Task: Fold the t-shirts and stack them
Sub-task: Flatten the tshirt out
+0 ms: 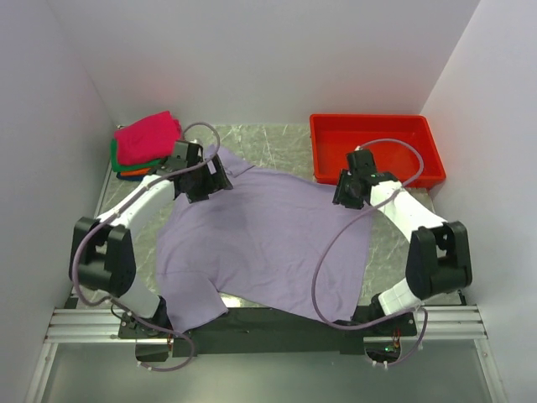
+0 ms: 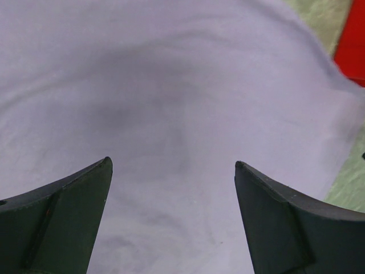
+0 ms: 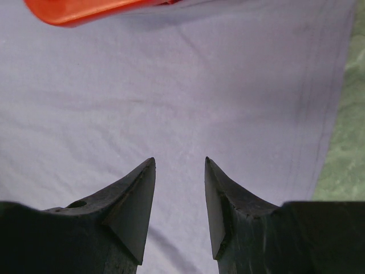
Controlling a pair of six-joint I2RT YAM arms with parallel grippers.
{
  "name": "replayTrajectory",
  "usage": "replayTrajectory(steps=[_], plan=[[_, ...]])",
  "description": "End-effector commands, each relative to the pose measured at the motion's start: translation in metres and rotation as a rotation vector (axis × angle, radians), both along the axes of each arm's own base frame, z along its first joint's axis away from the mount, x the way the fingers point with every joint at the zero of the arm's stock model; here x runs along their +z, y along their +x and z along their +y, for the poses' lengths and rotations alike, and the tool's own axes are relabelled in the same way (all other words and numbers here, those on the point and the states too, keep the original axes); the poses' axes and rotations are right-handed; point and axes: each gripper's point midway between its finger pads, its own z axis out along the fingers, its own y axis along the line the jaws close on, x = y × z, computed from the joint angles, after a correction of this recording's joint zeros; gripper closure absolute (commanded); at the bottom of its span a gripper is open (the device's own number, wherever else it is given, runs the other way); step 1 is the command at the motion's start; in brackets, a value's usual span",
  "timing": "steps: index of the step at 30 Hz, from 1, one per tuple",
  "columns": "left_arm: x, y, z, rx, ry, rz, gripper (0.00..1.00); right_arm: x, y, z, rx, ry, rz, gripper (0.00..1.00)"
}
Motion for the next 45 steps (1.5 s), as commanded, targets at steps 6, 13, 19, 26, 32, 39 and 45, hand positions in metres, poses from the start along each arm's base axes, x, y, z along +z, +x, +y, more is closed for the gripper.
replayTrajectory(steps=[6,13,19,26,32,39,45], plan=[[-0.031,0.028,-0.008,0.002,0.033,0.039,0.06,-0.015,0.006,0.024,0.051,0.018,0.033,0.53],[-0.059,0.040,-0.013,-0.034,0.052,0.094,0.06,-0.042,0.001,0.026,0.048,0.013,0.113,0.53],[-0.083,0.051,-0.020,-0.060,0.059,0.142,0.05,-0.059,0.005,0.028,0.041,0.013,0.161,0.53],[-0.107,0.067,-0.024,-0.067,0.072,0.187,0.05,-0.068,0.012,0.026,0.031,0.006,0.196,0.54],[-0.106,0.092,-0.035,-0.074,0.048,0.168,0.05,-0.079,0.015,0.021,0.002,0.031,0.230,0.55],[-0.118,0.115,-0.045,-0.088,0.034,0.176,0.05,-0.084,0.023,0.011,-0.029,0.019,0.244,0.55],[-0.095,0.151,-0.057,-0.073,-0.021,0.100,0.05,-0.073,0.037,0.009,-0.034,0.025,0.208,0.55]])
